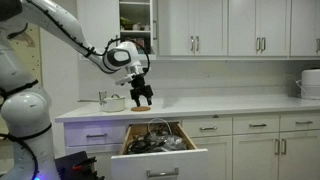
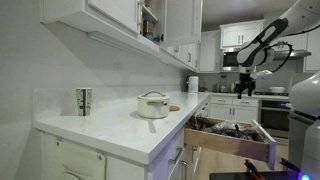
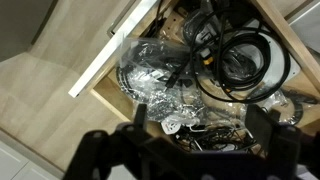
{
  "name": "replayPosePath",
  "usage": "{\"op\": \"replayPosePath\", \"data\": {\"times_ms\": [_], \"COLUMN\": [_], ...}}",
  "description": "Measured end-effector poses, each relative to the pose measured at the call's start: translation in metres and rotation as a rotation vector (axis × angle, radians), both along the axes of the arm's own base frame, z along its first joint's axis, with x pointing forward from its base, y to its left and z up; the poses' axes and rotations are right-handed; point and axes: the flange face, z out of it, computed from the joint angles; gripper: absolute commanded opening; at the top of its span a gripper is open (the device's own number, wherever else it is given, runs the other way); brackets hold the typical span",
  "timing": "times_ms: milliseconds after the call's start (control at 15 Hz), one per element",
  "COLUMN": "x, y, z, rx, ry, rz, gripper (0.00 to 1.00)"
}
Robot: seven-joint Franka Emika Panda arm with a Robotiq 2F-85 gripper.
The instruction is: Close the cabinet door
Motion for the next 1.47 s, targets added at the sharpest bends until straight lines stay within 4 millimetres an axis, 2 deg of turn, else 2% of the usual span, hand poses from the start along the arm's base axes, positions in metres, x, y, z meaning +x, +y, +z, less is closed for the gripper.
{"op": "replayPosePath", "data": {"times_ms": [733,867,1067,1267,1467], "x": [0.0,0.006,0.023,0.037,0.038], "y": [0.0,0.003,0.017,0.035,0.041], "z": [0.0,0.004,0.029,0.07,0.116], "rx": [-0.004,0.008,0.098,0.195,0.277], "ry": [0.0,-0.054,-0.214,-0.362,-0.518], "rz": [0.002,-0.005,-0.037,-0.058,-0.073], "gripper": [1.0,1.0,1.0,1.0,1.0]}}
